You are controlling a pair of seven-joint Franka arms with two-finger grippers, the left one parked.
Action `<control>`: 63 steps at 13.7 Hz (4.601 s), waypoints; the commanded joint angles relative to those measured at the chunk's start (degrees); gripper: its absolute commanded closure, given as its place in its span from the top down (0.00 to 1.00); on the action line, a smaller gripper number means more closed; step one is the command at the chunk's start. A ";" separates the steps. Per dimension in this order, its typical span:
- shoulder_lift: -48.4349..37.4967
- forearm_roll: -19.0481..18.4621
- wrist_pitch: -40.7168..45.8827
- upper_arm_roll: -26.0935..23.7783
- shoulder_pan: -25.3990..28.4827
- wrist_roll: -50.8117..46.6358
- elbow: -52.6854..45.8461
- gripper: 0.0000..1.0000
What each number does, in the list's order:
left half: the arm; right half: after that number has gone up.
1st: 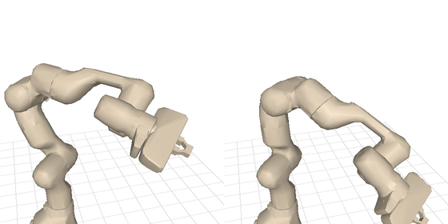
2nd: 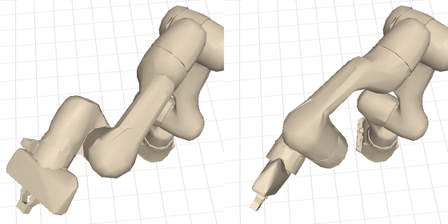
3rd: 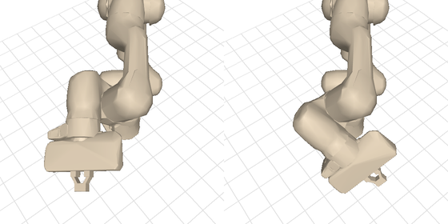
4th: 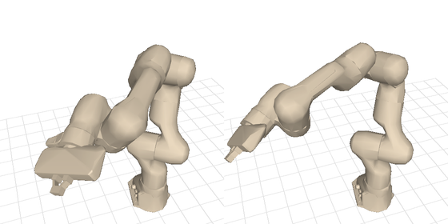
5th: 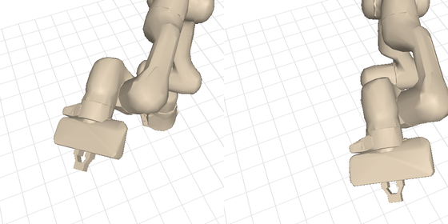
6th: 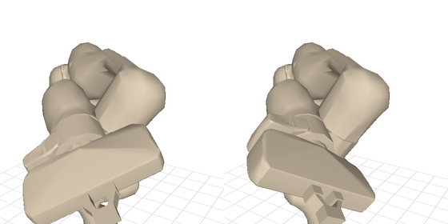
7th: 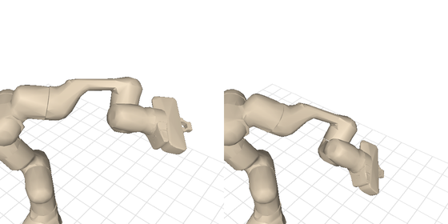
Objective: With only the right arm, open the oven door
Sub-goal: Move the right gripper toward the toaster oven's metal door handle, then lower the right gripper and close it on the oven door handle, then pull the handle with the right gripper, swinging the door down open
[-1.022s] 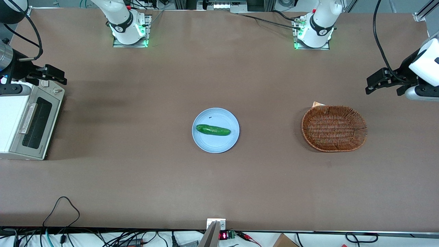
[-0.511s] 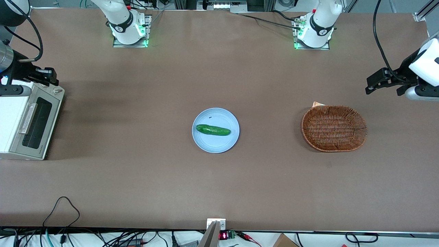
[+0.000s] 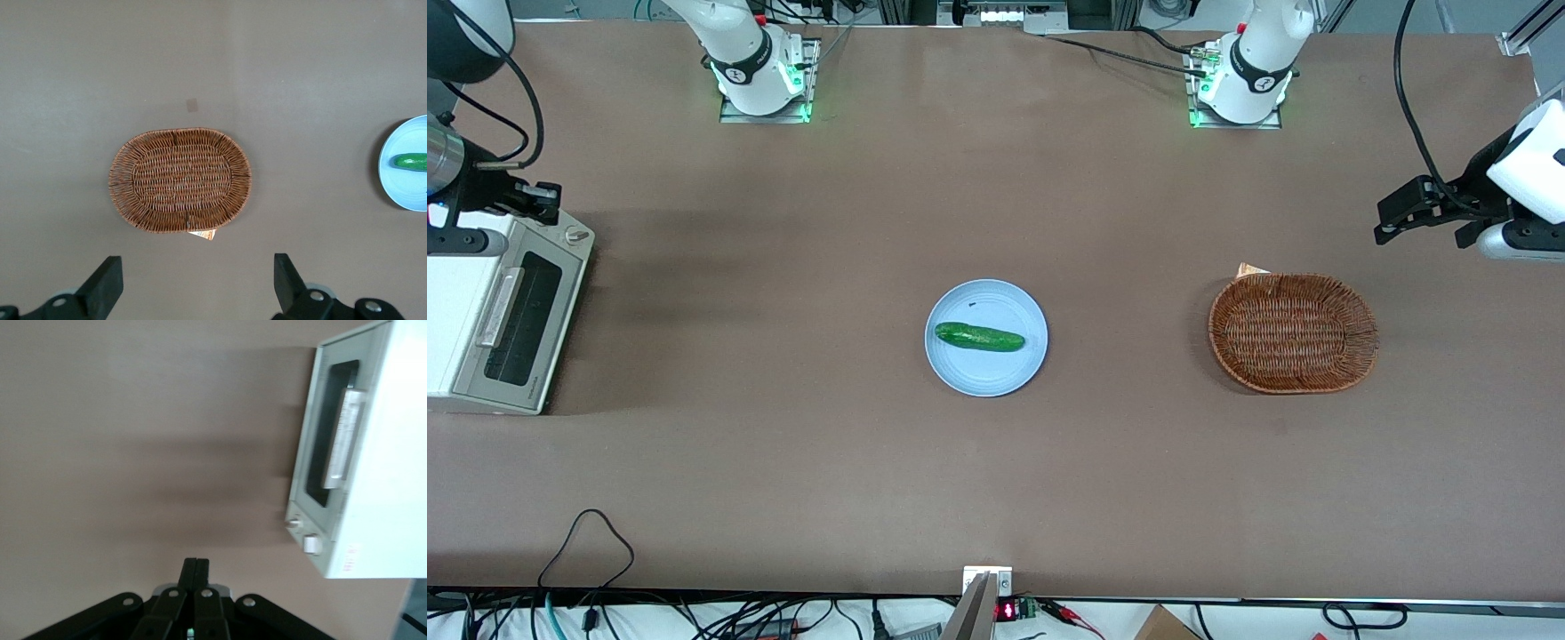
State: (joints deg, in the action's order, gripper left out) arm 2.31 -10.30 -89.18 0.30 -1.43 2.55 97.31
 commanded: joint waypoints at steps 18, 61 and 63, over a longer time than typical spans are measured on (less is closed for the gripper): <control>19.40 -26.35 -22.26 3.92 -5.33 -10.98 0.33 0.00; 23.09 -26.18 -23.23 2.34 -5.16 -18.45 3.67 0.00; 23.18 -24.78 -23.49 2.25 -5.16 -18.37 3.76 0.00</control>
State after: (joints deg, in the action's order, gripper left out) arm 23.45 -36.94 -109.94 2.79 -5.99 -14.76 100.54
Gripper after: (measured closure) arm 0.991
